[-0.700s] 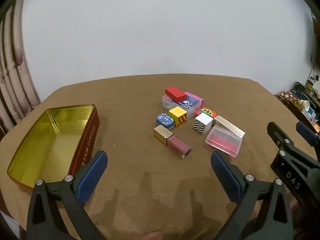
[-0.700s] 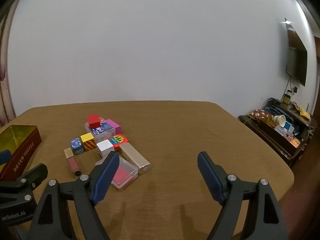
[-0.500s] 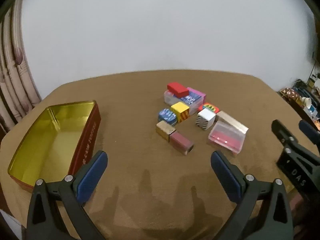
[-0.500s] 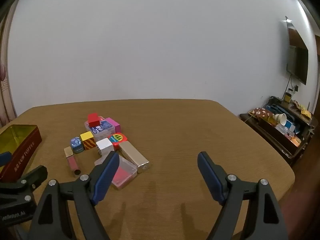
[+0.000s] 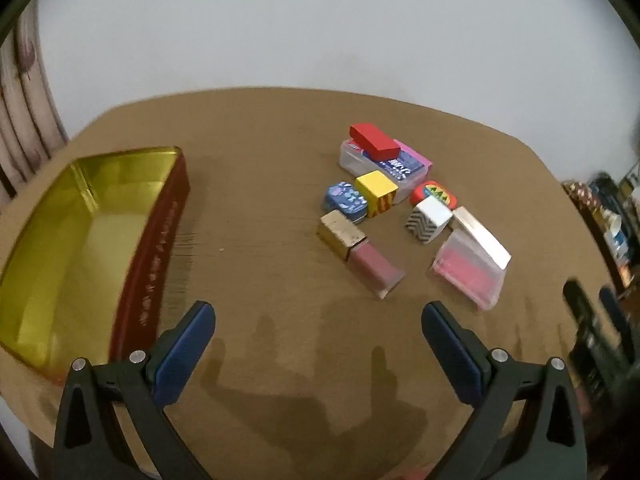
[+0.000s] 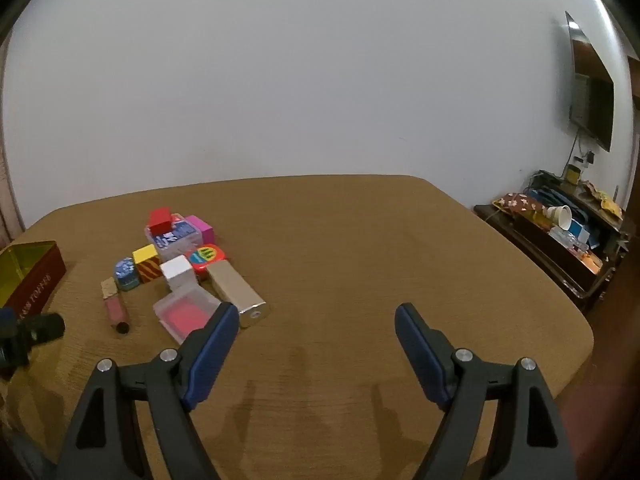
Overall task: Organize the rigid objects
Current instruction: 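Reach the left tool toward the pink lipstick tube, then grasp the pink lipstick tube with the left tool and lift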
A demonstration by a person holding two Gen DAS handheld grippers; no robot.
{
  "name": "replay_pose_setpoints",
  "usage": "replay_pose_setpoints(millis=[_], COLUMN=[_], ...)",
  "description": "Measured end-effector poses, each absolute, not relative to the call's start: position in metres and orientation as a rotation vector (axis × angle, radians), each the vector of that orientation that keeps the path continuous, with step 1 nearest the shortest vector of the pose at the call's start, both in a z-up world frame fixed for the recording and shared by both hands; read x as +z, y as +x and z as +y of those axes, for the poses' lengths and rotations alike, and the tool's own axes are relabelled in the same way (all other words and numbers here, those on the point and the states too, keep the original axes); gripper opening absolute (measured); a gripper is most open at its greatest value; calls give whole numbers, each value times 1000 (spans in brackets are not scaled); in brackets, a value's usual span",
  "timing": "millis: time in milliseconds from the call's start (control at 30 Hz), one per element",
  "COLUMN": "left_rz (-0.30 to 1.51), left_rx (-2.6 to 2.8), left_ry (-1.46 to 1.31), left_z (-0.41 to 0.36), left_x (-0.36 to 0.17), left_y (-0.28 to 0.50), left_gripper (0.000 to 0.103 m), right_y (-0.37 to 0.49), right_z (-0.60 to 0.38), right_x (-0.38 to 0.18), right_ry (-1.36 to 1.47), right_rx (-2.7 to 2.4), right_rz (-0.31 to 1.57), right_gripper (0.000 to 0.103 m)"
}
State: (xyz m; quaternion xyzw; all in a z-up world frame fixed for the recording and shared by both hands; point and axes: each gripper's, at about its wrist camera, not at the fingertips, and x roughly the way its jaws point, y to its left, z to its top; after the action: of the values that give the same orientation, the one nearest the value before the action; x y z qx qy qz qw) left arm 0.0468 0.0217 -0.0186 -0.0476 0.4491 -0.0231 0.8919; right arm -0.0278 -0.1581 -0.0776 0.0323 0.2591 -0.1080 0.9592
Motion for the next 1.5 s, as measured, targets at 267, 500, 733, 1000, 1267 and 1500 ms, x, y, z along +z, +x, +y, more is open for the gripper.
replay_pose_setpoints(millis=[267, 500, 733, 1000, 1267, 1500], left_rz=[1014, 1142, 1207, 1199, 1153, 1053], left_rx=[-34, -9, 8, 11, -33, -8], left_ry=[-108, -138, -140, -87, -73, -75], left_z=[5, 5, 11, 5, 21, 57], left_x=[-23, -42, -53, -56, -31, 32], left_y=[91, 123, 139, 161, 145, 130], left_gripper=[102, 91, 70, 17, 17, 17], right_y=[-21, -16, -12, -8, -10, -13], right_z=[-177, -187, -192, -191, -187, -185], right_x=[-87, -91, -100, -102, -95, -90], right_ry=[98, 101, 115, 129, 138, 134], right_rx=[-244, -247, -231, -224, -203, -179], right_rz=[542, 555, 592, 600, 587, 578], right_gripper=[83, 83, 83, 83, 83, 83])
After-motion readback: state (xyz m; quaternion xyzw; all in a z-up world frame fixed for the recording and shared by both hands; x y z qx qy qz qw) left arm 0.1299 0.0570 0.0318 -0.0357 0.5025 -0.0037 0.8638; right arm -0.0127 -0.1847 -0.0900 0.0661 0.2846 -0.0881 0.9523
